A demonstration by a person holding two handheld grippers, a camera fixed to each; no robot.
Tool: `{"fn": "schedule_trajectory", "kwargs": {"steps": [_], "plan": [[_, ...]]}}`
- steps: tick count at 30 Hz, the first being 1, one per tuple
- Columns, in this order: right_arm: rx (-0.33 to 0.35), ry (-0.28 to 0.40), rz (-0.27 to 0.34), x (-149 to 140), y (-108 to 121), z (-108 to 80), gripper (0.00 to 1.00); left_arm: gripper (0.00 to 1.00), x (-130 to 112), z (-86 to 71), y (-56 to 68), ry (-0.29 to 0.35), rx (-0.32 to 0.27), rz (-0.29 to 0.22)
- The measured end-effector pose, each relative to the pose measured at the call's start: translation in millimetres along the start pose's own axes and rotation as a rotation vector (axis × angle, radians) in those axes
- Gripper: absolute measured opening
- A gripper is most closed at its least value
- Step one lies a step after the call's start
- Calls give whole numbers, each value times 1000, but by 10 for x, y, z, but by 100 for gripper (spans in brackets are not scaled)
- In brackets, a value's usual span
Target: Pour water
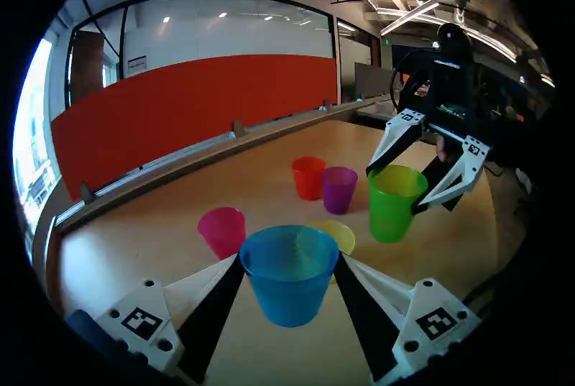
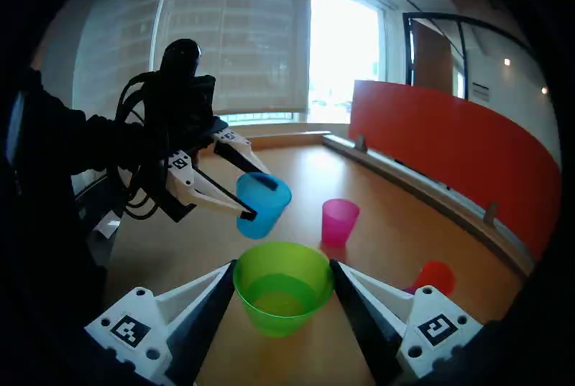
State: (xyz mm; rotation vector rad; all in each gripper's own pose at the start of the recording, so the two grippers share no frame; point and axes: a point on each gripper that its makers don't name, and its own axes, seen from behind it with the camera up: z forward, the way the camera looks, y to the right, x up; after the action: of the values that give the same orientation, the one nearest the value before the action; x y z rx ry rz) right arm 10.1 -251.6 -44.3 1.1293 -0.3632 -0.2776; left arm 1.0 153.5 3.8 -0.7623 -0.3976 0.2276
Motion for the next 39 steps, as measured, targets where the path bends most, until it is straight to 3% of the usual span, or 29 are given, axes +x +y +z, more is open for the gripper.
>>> {"fn": "schedule_trajectory", "kwargs": {"steps": [19, 39], "plan": [[4, -91, -12, -489, 14, 91, 95, 86, -321, 148, 45, -61, -1, 11], [11, -159, -26, -744, 58, 140, 95, 86, -424, 238, 35, -77, -6, 17]]}}
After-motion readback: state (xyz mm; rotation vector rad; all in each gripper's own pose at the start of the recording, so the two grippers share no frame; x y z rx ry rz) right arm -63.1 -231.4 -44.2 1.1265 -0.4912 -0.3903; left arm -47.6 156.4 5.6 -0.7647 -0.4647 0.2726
